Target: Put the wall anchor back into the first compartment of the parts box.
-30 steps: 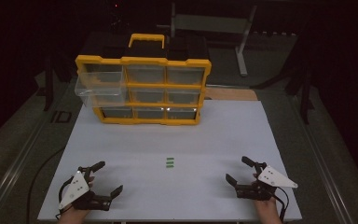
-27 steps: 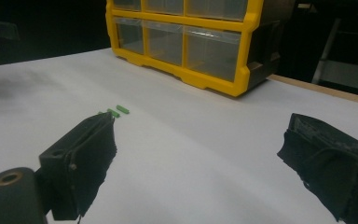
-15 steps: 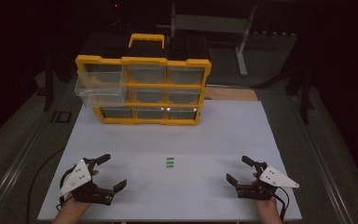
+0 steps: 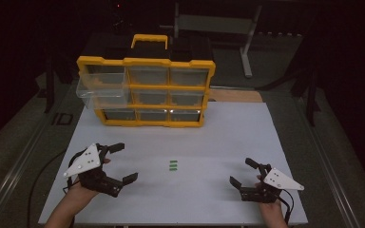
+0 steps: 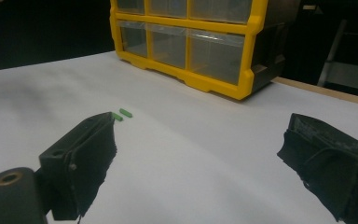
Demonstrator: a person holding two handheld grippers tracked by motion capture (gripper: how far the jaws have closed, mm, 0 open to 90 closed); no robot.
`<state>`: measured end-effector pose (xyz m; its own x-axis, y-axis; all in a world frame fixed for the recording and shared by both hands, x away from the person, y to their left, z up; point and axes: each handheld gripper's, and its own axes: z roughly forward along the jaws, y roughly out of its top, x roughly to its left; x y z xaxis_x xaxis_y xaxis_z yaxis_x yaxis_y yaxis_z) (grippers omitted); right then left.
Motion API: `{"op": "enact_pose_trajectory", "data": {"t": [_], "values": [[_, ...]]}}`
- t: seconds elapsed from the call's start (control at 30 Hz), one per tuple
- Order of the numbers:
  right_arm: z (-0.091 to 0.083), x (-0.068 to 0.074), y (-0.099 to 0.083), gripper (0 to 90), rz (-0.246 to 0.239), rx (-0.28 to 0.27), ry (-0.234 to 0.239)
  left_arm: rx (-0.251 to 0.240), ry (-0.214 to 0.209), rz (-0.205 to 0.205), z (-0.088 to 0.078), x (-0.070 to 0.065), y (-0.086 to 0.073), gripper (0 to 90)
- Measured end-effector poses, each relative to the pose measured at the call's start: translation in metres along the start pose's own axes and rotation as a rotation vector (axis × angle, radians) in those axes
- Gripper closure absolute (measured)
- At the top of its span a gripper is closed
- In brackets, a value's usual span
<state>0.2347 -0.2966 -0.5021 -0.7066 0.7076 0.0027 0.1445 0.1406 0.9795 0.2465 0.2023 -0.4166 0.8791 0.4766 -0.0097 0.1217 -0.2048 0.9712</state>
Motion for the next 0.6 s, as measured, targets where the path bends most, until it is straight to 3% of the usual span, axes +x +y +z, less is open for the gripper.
{"op": "enact_pose_trajectory", "data": {"t": [0.03, 0.07, 0.17, 0.23, 0.33, 0.47, 0.6], "values": [[0.0, 0.0, 0.0, 9.0, -0.001, 0.0, -0.003, -0.011, -0.013, 0.045, 0.001, 0.001, 0.006, 0.0], [0.0, 0.0, 0.001, 9.0, 0.002, -0.006, -0.006, -0.015, -0.016, 0.052, 0.002, 0.003, 0.009, 2.1], [-0.001, 0.001, 0.002, 9.0, 0.001, -0.008, -0.008, -0.029, -0.067, 0.042, 0.006, 0.009, 0.018, 2.9], [0.0, 0.0, 0.001, 9.0, -0.001, -0.007, -0.002, -0.014, -0.056, 0.064, 0.011, 0.011, 0.024, 1.9], [0.0, 0.001, 0.001, 8.9, 0.001, -0.003, 0.003, -0.008, -0.114, 0.068, 0.018, 0.015, 0.033, 0.5], [0.0, 0.001, 0.001, 9.0, -0.001, -0.002, 0.006, 0.018, -0.129, 0.064, 0.03, 0.02, 0.042, 0.0], [0.0, 0.001, 0.001, 8.9, -0.006, -0.004, 0.007, 0.062, -0.174, 0.061, 0.046, 0.026, 0.046, 0.0]]}}
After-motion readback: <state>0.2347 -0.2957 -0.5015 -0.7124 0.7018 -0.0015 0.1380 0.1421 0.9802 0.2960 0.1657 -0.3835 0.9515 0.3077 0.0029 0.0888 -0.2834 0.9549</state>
